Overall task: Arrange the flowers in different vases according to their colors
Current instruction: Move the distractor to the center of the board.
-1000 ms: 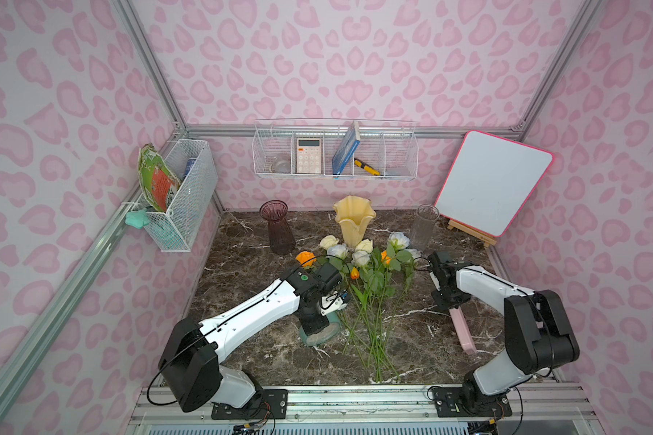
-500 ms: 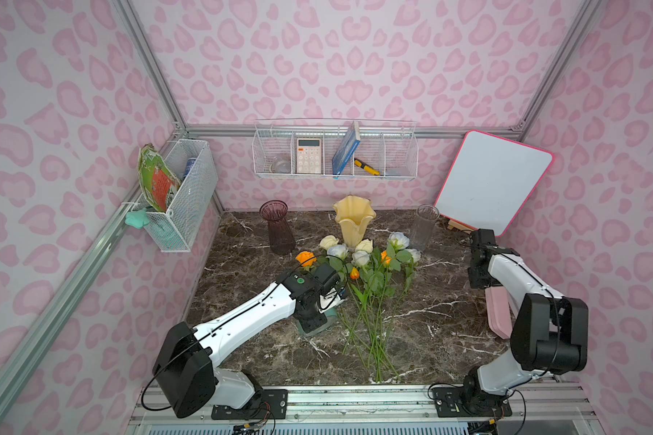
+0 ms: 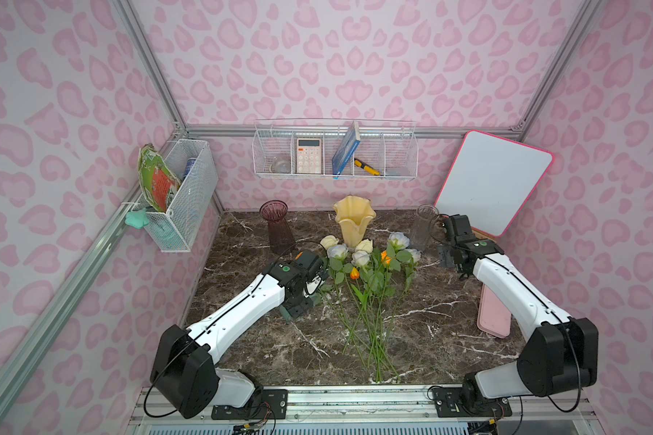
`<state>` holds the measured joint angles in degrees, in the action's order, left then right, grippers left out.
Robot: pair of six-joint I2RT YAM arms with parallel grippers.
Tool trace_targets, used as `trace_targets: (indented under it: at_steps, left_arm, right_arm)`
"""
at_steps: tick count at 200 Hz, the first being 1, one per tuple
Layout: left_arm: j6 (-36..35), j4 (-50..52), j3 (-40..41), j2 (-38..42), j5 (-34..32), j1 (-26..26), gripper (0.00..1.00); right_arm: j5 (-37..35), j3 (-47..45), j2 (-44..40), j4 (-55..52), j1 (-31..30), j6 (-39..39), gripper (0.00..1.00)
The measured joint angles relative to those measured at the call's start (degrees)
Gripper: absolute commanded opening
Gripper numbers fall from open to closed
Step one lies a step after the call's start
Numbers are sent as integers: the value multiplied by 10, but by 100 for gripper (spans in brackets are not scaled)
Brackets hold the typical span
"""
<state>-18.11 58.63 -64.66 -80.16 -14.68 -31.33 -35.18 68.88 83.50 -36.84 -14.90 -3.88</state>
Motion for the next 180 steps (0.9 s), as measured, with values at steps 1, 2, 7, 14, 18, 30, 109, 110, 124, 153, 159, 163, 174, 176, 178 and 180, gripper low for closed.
trace_targets:
  at_steps: [1,2,7,14,18,30,109,110,124,153,159,163,174,176,178,180]
  left_arm:
    - [0,0,0,0,-1,1,1]
    - [0,0,0,0,-2,3,1]
    - [0,0,0,1,-6,11,0]
    - [0,0,2,4,-13,26,1]
    - [0,-1,3,5,-18,35,1]
    - [0,-3,9,9,-26,61,1]
    - [2,-31,7,4,-5,247,1]
    - [2,-31,7,3,-5,250,1]
    - [7,-33,5,-2,-1,274,2]
    - [19,-37,9,1,28,321,4]
    - [23,-41,13,2,33,329,4]
    - [26,-43,17,2,35,334,4]
    - [29,-48,27,5,34,340,7]
    - [29,-50,30,6,35,340,7]
    - [29,-52,32,7,35,340,8]
    - [29,-55,33,9,36,340,9]
  right_arm:
    - [0,0,0,0,-2,0,100]
    - [1,0,0,0,-3,-1,100]
    - [3,-2,0,3,-11,-3,100]
    - [6,-4,0,4,-17,-3,100]
    - [7,-5,-1,6,-20,-4,100]
    - [16,-8,-5,13,-26,-5,100]
    - [68,-37,-31,59,-31,35,100]
    - [69,-37,-31,60,-31,36,100]
    - [76,-41,-26,64,-31,42,100]
    - [92,-41,-21,79,-35,49,100]
    - [94,-40,-19,80,-36,53,100]
    - [96,-39,-17,80,-37,53,100]
    - [98,-38,-15,80,-38,54,100]
    - [99,-38,-15,80,-39,54,100]
    - [99,-38,-15,80,-39,54,100]
    - [99,-38,-15,80,-40,54,100]
